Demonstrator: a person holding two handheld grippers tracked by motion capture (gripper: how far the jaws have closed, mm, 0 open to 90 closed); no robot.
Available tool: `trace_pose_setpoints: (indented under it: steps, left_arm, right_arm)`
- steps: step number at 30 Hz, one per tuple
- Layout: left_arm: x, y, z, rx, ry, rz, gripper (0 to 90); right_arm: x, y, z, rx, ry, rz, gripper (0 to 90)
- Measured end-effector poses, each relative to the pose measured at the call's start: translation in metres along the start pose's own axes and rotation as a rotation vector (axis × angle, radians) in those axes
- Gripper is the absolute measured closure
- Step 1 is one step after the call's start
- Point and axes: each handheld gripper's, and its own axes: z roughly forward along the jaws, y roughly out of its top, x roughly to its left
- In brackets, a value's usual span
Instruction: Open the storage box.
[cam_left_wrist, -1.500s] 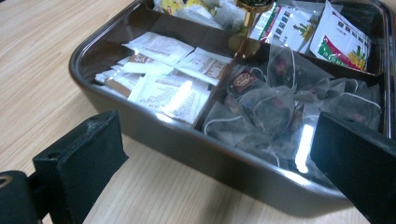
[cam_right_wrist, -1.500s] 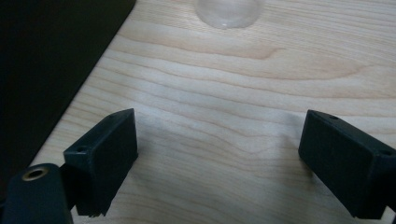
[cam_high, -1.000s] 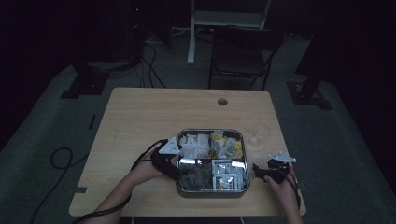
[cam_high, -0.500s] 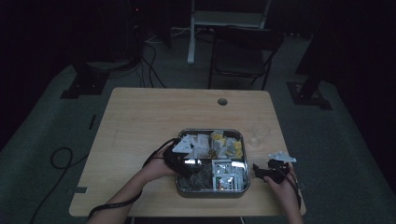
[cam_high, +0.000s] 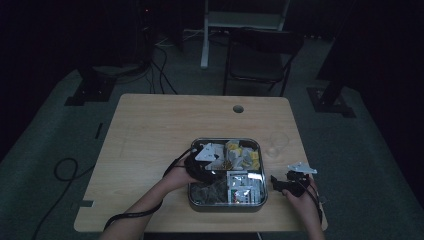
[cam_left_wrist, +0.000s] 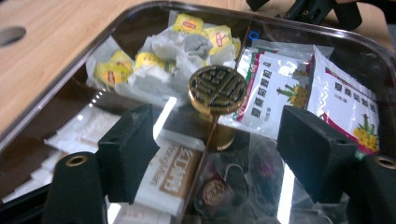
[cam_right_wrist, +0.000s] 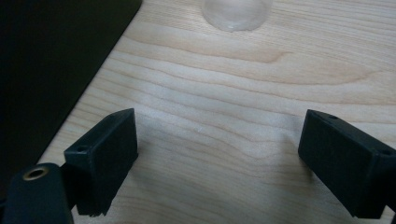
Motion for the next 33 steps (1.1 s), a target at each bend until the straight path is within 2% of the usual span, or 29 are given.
trace_pose_setpoints:
  steps: [3,7,12,18,22,23,33]
  left_arm:
    - [-0.001,0.004,0.005,0.009,0.001,0.016,29.2]
    - [-0.001,0.008,0.011,0.017,0.000,0.022,37.8]
    - [0.002,0.010,0.016,0.016,0.006,-0.011,46.3]
    - [0.000,0.015,0.021,0.032,0.017,0.014,50.4]
    - [-0.001,0.017,0.025,0.036,0.017,0.029,57.0]
    - [-0.003,0.017,0.026,0.036,0.024,0.042,57.0]
    - [-0.004,0.017,0.026,0.038,0.033,0.028,59.1]
  right_arm:
    - [0.000,0.000,0.000,0.000,0.000,0.000,11.4]
    - [0.000,0.000,0.000,0.000,0.000,0.001,11.4]
    - [0.000,0.000,0.000,0.000,0.000,0.002,11.4]
    - [0.000,0.000,0.000,-0.001,0.000,0.002,11.4]
    - [0.000,0.000,0.000,0.000,0.000,0.001,11.4]
    - [0.000,0.000,0.000,-0.001,0.000,0.001,11.4]
    - [0.000,0.000,0.000,-0.001,0.000,0.002,11.5]
